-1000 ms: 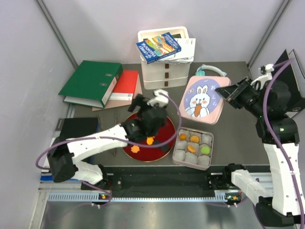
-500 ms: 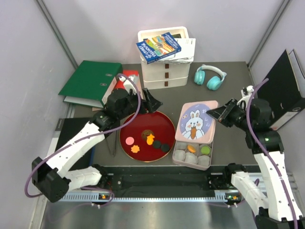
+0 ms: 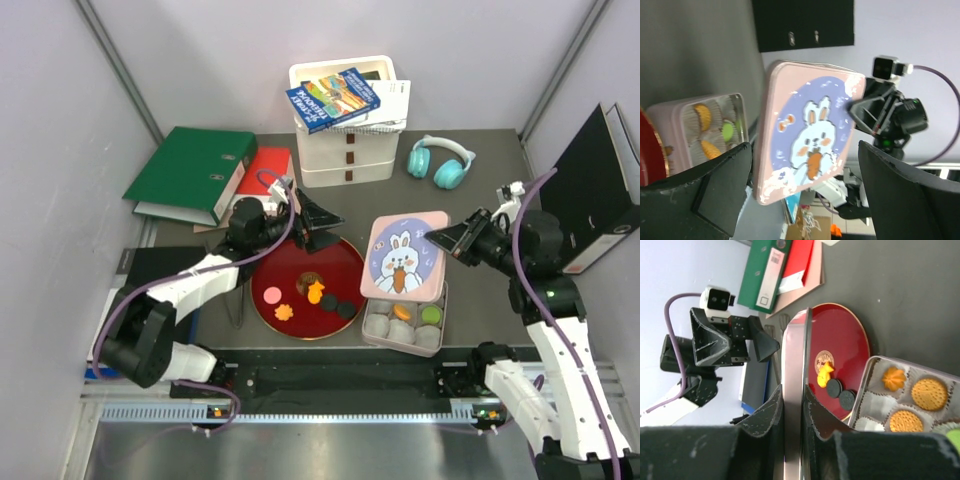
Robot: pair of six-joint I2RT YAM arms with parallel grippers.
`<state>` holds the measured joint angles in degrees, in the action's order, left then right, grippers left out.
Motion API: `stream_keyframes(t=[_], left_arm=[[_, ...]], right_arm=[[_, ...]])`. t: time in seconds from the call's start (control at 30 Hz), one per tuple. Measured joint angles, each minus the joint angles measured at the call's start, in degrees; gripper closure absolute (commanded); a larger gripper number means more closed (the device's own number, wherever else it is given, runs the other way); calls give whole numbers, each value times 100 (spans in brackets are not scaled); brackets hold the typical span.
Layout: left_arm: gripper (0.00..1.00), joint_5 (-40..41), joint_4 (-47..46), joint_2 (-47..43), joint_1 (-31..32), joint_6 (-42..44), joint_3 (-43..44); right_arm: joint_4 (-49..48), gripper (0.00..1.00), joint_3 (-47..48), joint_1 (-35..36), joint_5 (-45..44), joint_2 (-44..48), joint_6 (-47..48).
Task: Pack the cookies
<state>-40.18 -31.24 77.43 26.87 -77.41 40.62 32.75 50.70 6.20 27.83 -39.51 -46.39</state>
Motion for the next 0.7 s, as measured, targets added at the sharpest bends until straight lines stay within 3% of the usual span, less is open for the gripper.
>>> stream_keyframes(t=[0.3,0.7], left_arm=[[12,-848,-1217,737,11,-422,70],[11,-1108,-1388,1005,13,-396,70]], right_arm=[[-778,100,-887,0,509,50,-525],[-1744,100,-957,0,962,-37,-1082]])
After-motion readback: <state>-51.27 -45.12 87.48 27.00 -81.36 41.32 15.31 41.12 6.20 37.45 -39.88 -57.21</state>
